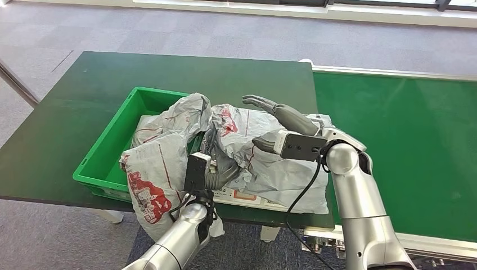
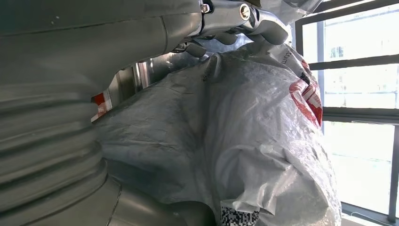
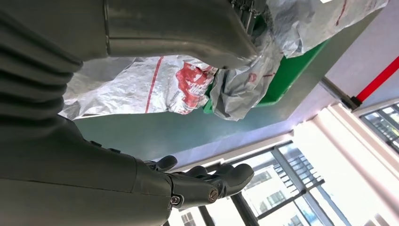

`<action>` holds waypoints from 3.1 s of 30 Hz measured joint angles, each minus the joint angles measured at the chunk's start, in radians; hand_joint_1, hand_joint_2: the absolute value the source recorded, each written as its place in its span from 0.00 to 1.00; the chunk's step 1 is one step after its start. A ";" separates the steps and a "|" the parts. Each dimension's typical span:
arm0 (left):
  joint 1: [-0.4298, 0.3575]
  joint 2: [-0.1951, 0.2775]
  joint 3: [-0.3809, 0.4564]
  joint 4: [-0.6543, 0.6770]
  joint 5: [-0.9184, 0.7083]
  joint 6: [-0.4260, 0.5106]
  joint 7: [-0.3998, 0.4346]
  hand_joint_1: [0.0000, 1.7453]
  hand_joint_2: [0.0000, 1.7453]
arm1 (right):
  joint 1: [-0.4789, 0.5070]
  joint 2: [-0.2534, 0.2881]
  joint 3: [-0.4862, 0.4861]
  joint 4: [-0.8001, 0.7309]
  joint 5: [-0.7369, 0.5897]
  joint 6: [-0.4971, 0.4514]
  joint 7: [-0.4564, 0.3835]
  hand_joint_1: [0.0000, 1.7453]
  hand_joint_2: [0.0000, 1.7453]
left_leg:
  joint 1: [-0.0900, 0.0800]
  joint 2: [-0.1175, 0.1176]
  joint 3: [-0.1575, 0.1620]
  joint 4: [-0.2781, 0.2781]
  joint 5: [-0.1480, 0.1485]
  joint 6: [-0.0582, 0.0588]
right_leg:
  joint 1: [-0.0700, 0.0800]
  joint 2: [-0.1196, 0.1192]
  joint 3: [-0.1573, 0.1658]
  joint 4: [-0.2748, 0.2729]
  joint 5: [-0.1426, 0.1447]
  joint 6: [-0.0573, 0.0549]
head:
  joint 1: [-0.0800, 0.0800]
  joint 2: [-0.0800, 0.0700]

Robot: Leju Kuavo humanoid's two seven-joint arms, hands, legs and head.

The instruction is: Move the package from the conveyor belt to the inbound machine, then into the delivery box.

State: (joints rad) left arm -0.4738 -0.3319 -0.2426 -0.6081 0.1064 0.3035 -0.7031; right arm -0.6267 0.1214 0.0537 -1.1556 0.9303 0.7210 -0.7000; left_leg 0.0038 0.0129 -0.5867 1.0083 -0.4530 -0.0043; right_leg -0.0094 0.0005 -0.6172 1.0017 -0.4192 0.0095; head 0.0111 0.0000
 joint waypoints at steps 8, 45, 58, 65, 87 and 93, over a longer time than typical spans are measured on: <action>-0.001 0.000 0.000 0.000 0.001 0.001 0.000 0.00 1.00 | 0.022 -0.005 -0.026 -0.051 -0.010 0.000 0.000 0.00 0.00 | 0.000 0.000 0.000 0.000 0.000 0.000 | 0.000 0.001 0.000 0.000 0.000 0.000 | 0.000 0.000; 0.036 0.011 0.101 -0.087 -0.067 0.032 0.000 0.00 1.00 | 0.418 -0.044 -0.577 -0.094 -0.470 0.000 0.003 0.00 0.00 | -0.001 0.002 -0.003 0.000 -0.003 0.002 | -0.001 0.002 -0.002 0.000 -0.002 0.002 | 0.000 0.000; 0.036 0.011 0.101 -0.086 -0.071 0.024 0.000 0.00 1.00 | 0.459 -0.053 -0.577 -0.062 -0.480 0.000 0.001 0.00 0.00 | -0.001 0.002 -0.003 0.000 -0.004 0.003 | -0.001 0.002 -0.002 0.000 -0.002 0.003 | 0.000 0.000; 0.037 0.011 0.101 -0.093 -0.084 0.038 0.000 0.00 1.00 | 0.463 -0.055 -0.578 -0.062 -0.475 0.000 0.000 0.00 0.00 | -0.001 0.002 -0.003 0.000 -0.004 0.003 | -0.001 0.002 -0.002 0.000 -0.002 0.003 | 0.000 0.000; 0.098 0.027 0.176 -0.861 -0.617 0.394 0.000 0.00 1.00 | 0.460 -0.024 -0.616 -0.115 -0.231 0.000 0.000 0.00 0.00 | -0.001 0.004 -0.003 0.000 -0.004 0.003 | -0.001 0.002 -0.002 0.000 -0.002 0.003 | 0.000 0.000; 0.105 0.029 0.183 -1.005 -0.620 0.394 0.000 0.00 1.00 | 0.455 -0.020 -0.633 -0.115 -0.232 0.000 0.000 0.00 0.00 | -0.001 0.003 -0.003 0.000 -0.004 0.003 | -0.001 0.002 -0.002 0.000 -0.002 0.003 | 0.000 0.000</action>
State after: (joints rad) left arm -0.3687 -0.3033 -0.0597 -1.6135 -0.5132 0.6977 -0.7027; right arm -0.1717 0.1013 -0.5795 -1.2707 0.6987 0.7210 -0.7000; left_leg 0.0029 0.0164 -0.5895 1.0083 -0.4567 -0.0017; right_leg -0.0104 0.0027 -0.6195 1.0014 -0.4213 0.0122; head 0.0109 0.0000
